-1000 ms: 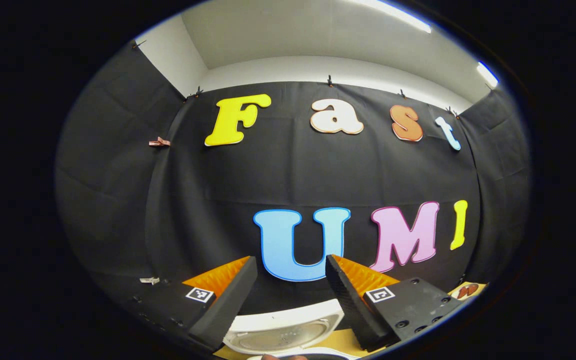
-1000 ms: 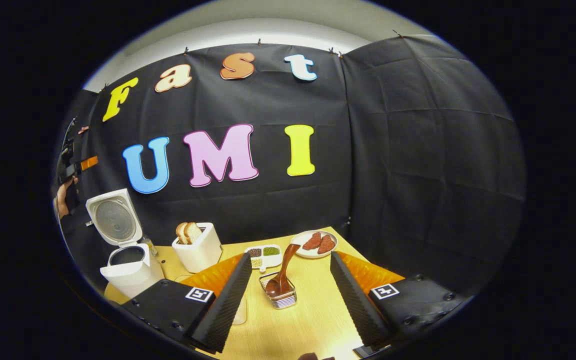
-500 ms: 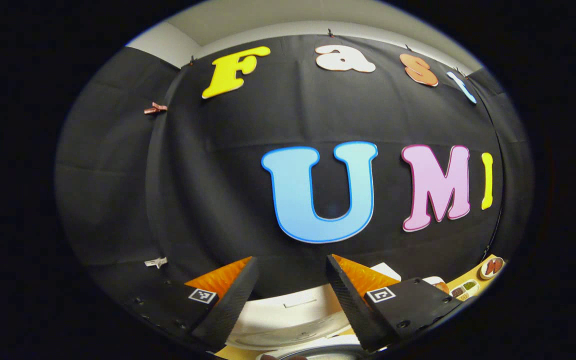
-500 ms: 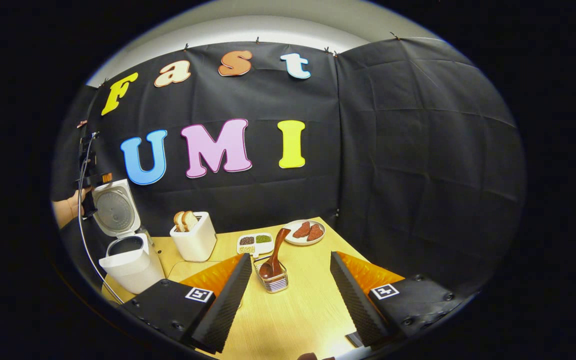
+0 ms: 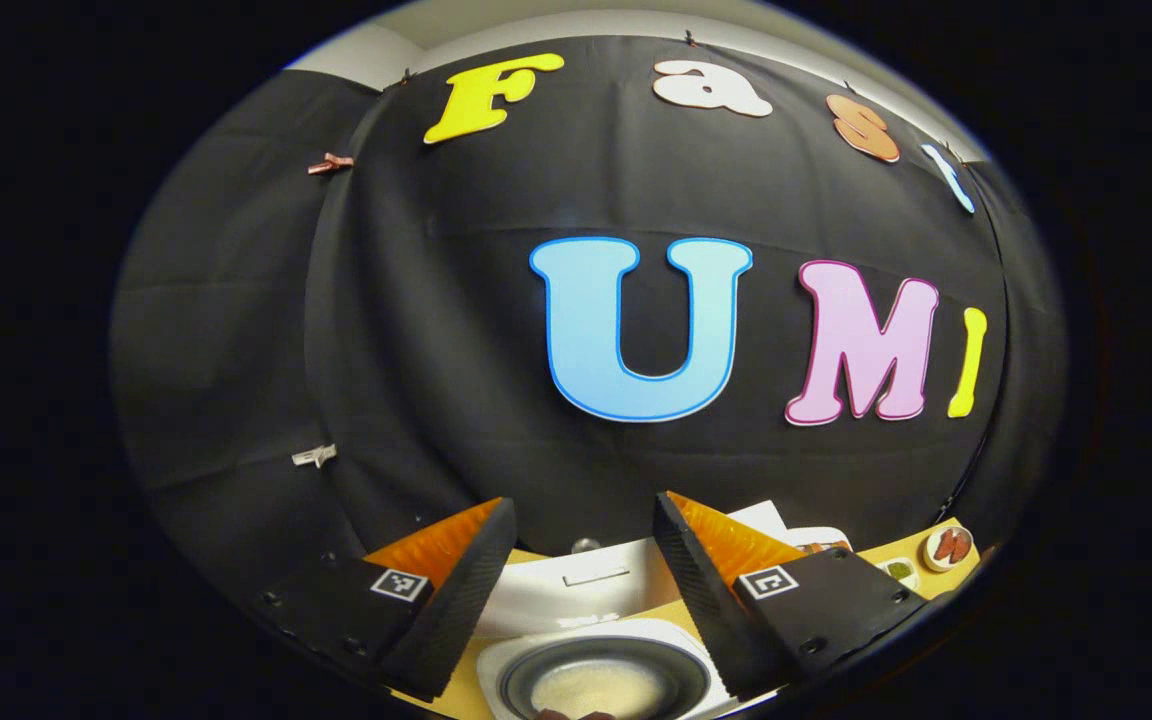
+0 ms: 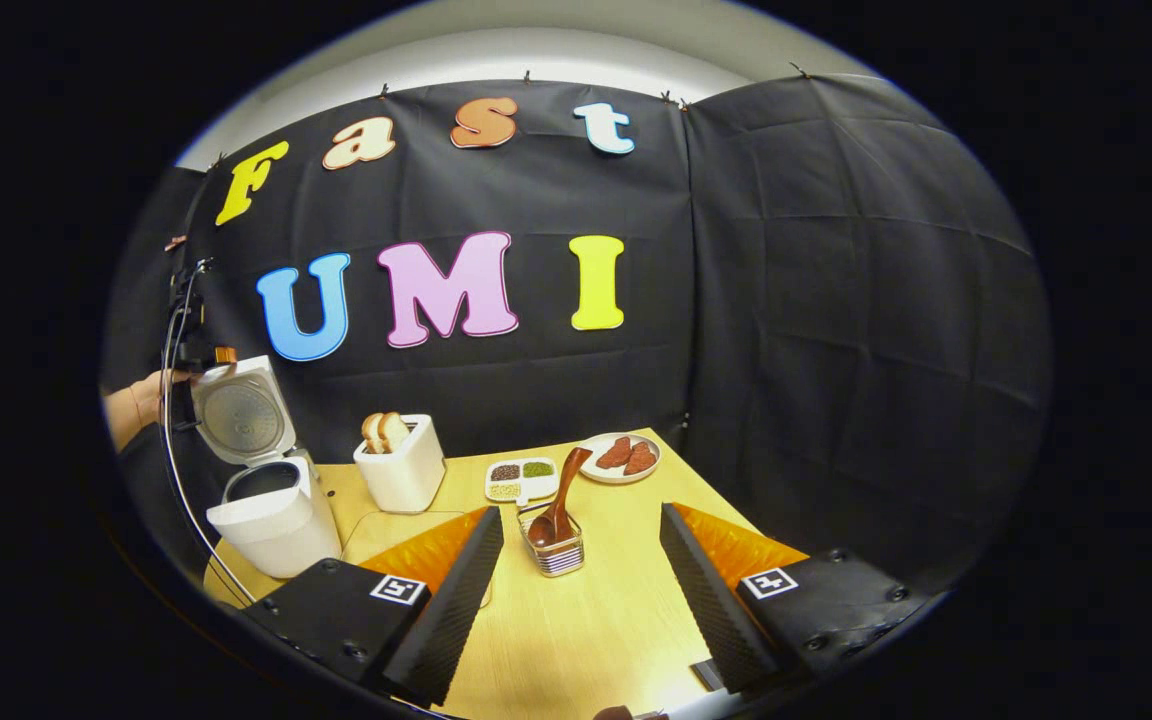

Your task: Close the left gripper, press the button to open the rice cooker; take a wooden spoon from the chopstick holder with the right hand, scoop a spoonful of rice and pour it into the rice cooker, then put the wooden spoon back into the chopstick holder.

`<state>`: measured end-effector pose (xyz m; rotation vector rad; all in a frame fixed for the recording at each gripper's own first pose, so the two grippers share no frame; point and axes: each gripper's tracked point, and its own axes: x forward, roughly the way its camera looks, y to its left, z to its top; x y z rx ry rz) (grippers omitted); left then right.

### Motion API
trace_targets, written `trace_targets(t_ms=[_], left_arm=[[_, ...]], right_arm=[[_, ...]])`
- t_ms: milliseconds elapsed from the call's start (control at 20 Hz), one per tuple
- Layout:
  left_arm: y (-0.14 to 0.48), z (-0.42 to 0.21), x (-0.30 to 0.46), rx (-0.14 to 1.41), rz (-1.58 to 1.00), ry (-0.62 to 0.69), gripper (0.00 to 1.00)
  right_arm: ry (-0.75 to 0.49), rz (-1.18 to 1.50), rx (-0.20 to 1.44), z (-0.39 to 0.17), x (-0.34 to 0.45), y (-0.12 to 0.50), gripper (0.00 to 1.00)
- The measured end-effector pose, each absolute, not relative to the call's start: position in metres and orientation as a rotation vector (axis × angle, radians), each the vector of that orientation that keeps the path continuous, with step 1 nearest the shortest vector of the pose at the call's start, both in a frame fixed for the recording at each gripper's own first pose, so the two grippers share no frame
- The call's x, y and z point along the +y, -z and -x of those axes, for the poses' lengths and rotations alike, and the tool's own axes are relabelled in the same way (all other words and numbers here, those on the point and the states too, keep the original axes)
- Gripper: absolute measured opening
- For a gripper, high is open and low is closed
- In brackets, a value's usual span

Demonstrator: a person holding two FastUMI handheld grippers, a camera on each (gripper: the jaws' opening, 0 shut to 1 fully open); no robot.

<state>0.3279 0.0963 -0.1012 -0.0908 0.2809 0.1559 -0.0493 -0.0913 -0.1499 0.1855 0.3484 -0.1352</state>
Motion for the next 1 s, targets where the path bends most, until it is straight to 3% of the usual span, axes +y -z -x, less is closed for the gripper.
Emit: trace_targets(t_ms=[400,1000], left_arm=[[0.137,-0.263,0.058,0.354,0.107,-0.168,0.98],[0.216,-0.221,0.029,0.485,0.147,-0.223,0.98]], right_arm=[[0.075,-0.202,0.348,0.035,-0.092,0.149,0.98],[0.057,-0.168,0.352,0.036,-0.105,0.151,0.98]])
